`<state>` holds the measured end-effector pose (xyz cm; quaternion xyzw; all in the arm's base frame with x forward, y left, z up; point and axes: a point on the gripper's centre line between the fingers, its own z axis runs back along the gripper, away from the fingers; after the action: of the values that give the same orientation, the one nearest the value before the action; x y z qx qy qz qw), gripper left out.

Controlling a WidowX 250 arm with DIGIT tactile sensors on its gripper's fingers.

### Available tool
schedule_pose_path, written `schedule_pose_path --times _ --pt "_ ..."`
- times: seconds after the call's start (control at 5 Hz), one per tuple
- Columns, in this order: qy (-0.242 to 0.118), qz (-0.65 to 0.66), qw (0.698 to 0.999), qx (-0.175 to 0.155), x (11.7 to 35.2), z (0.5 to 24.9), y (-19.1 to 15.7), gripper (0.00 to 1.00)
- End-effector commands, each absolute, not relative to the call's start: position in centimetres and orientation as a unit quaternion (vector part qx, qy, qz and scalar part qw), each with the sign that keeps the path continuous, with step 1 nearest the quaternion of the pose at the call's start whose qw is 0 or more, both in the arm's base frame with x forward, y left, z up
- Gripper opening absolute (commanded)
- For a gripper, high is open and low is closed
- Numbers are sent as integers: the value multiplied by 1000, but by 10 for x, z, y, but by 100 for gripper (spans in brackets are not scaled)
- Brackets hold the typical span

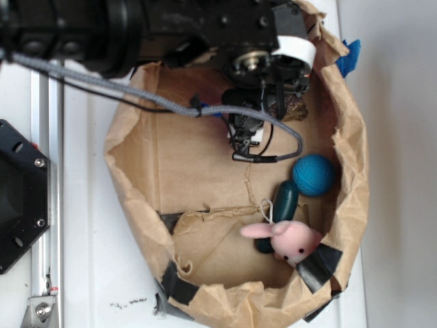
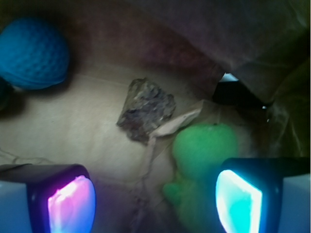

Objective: Grab the green animal.

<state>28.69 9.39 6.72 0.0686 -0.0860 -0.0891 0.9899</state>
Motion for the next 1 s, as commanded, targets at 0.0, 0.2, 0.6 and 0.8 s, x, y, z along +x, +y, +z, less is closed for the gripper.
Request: schedule_pose_path --times 0.0,0.2,0.6,0.8 --pt "-106 -98 984 103 293 74 107 100" --pt "-106 -97 984 103 300 66 111 100" --pt "-82 -105 986 99 310 43 111 100" --pt "-83 -112 984 112 310 41 109 100"
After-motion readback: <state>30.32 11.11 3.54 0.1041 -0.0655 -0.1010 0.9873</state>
